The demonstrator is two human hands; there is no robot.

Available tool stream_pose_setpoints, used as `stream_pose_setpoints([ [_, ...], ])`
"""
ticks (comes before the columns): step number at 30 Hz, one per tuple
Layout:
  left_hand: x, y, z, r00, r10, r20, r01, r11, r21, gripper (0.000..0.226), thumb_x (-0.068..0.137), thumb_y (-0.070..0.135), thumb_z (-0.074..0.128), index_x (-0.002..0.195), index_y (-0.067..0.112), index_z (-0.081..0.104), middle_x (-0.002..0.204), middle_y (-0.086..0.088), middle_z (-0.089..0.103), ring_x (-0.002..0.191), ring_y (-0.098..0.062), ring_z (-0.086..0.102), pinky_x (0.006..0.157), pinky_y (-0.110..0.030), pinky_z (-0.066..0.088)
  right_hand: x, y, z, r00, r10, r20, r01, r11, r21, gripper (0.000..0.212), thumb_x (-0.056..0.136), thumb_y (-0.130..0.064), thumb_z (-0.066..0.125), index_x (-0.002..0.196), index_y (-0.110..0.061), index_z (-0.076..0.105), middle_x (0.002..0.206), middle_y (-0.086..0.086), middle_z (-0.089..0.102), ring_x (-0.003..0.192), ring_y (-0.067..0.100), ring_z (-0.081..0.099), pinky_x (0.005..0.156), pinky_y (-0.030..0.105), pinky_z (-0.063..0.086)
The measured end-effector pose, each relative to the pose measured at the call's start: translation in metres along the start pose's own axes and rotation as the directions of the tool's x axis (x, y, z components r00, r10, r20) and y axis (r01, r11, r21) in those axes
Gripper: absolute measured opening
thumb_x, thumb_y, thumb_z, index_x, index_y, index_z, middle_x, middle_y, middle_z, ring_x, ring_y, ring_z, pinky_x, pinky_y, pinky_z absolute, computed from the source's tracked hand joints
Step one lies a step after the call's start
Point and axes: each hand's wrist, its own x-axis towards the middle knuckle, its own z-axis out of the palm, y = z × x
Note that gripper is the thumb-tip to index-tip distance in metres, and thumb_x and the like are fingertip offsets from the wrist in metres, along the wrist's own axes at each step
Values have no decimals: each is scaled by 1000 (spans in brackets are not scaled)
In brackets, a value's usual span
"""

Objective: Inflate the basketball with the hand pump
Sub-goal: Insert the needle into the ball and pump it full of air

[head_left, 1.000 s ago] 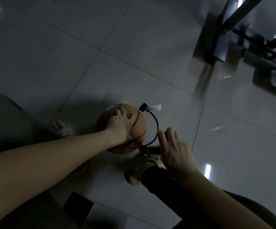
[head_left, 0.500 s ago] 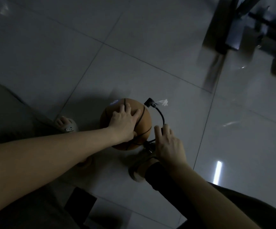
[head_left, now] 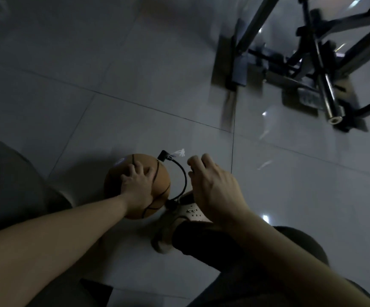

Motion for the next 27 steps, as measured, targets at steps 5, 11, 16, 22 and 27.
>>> stream_pose_setpoints([
  [5, 3, 0, -9, 999, -1, 42, 1, 1000, -4, 97, 88, 58, 60, 159, 25, 3, 161, -30, -2, 144, -51, 14, 102, -55, 39, 3, 1, 31, 988, 152, -5, -152, 988, 36, 18, 101, -20, 45, 117, -12, 49, 93, 7, 49, 55, 20, 34, 45, 27, 16],
  [11, 13, -10, -7, 995, -38, 91, 49, 990, -130, 101, 87, 62, 60, 158, 33, -5, 164, -23, -12, 149, -49, 1, 110, -62, 29, 18, 5, 71, 982, 186, 36, -186, 982, 9, 18, 94, -11, 52, 112, -10, 51, 91, 8, 48, 56, 20, 31, 45, 24, 8],
  [16, 19, -3, -9, 999, -33, 0, 33, 988, -153, 96, 87, 62, 62, 158, 34, 3, 164, -20, -4, 147, -46, 7, 107, -59, 31, 21, 14, 109, 986, 145, 77, -145, 989, -9, 16, 90, -9, 56, 105, -9, 50, 91, 9, 46, 57, 17, 29, 44, 22, 11],
  [22, 28, -1, -1, 998, -20, -54, 9, 980, -197, 94, 86, 60, 65, 157, 35, 8, 164, -19, 0, 146, -47, 8, 108, -63, 31, 24, 19, 150, 983, 135, 125, -139, 990, 18, 23, 91, -17, 45, 114, -10, 45, 96, 10, 46, 60, 17, 41, 42, 28, 28],
  [27, 25, 3, 2, 999, -31, -23, 27, 987, -160, 95, 88, 61, 62, 159, 34, 5, 164, -20, -2, 146, -47, 7, 108, -61, 31, 23, 18, 157, 978, 148, 149, -153, 988, 23, 26, 92, -20, 40, 116, -11, 45, 97, 9, 47, 58, 18, 40, 42, 26, 25],
])
